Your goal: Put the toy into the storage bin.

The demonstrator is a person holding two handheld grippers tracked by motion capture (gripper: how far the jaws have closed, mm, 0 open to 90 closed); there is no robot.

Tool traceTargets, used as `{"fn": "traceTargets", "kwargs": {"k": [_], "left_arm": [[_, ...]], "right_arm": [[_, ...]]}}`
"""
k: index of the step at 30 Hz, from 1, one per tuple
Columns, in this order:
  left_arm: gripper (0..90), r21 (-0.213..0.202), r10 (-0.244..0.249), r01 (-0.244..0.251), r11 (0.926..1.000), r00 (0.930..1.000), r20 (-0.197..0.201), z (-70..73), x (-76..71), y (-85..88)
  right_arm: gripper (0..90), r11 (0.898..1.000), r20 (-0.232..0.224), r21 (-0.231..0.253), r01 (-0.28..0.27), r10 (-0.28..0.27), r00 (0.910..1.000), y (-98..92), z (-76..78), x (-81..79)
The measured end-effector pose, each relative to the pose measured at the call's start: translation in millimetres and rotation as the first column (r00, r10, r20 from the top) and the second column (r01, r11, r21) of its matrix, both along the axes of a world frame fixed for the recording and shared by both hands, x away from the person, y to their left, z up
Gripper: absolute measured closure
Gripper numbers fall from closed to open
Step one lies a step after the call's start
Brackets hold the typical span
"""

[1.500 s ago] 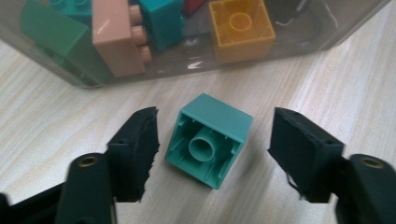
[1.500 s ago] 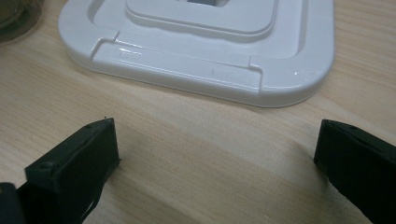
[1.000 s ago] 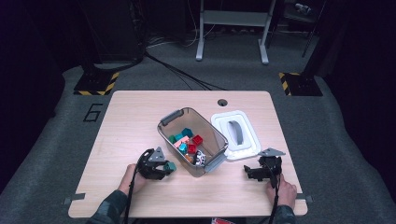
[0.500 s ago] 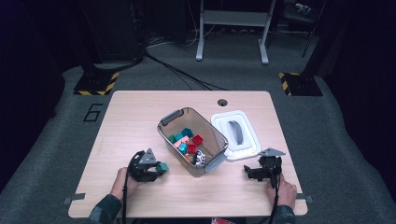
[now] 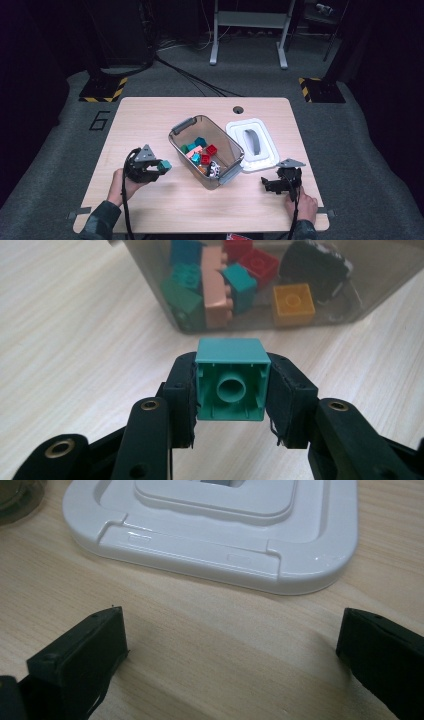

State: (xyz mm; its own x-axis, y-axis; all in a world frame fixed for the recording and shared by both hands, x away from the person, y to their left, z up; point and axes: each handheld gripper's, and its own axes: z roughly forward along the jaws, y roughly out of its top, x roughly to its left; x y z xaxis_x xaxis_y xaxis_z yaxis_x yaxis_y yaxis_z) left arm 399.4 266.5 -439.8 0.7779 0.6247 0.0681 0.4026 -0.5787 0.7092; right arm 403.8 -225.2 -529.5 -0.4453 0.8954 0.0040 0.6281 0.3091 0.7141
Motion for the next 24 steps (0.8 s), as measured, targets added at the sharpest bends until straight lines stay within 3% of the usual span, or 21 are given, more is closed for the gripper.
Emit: {"fn": "traceTargets", "kwargs": {"k": [14, 24], "left_arm": [[58.8, -0.019, 0.02, -0.019, 0.9996, 0.9982, 0.057, 49.1, 13.3, -12.4], [58.8, -0.042, 0.025, -0.022, 0.9989, 0.9979, 0.06, 58.9, 25.7, -40.4]], "right_arm": [[0.0, 1.0, -0.001, 0.0, 0.0, 0.0, 1.0, 0.0, 0.0, 0.0], [0.0, 1.0, -0.001, 0.0, 0.0, 0.0, 1.0, 0.0, 0.0, 0.0]]}}
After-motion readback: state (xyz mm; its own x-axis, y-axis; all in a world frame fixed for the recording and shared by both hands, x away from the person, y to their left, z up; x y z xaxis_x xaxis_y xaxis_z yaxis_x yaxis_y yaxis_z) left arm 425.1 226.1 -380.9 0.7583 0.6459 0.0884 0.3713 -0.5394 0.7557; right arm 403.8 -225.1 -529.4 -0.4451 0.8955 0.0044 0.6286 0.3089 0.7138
